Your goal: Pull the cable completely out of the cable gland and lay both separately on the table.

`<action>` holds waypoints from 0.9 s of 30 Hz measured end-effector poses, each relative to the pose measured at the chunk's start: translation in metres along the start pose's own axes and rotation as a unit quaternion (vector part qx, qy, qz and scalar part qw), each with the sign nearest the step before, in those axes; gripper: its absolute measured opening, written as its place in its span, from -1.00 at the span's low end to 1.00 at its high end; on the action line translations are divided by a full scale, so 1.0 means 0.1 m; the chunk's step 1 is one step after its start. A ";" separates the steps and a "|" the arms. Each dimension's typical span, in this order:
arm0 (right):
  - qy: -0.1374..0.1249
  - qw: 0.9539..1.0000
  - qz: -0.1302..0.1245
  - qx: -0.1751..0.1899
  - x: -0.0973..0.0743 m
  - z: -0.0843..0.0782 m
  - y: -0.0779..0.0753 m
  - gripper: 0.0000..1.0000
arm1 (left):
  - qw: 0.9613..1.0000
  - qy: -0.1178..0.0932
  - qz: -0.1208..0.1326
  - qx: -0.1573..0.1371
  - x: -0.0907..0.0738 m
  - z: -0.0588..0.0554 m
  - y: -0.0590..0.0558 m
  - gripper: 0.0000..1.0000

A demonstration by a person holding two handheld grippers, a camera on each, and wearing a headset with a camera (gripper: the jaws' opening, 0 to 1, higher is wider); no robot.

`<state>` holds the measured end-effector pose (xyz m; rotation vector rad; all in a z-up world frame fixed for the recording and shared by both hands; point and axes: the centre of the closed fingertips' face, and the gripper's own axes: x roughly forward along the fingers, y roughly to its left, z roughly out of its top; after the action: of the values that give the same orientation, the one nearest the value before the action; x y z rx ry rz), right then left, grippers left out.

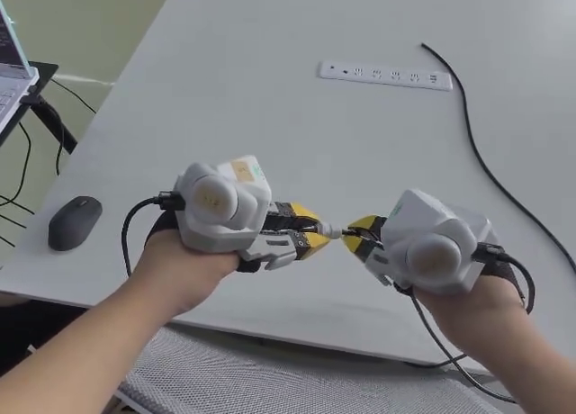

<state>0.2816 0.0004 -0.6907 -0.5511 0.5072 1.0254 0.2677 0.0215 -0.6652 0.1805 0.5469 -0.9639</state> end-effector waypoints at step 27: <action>0.060 0.956 -0.035 0.285 -0.08 -0.84 -0.32 -0.98 | 1.000 -0.006 0.006 -0.004 -0.07 0.04 0.04 -0.69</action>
<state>0.2951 -0.0717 -0.7438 -0.1128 0.8490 0.7308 0.2691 0.0271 -0.6583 0.1697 0.5380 -0.9498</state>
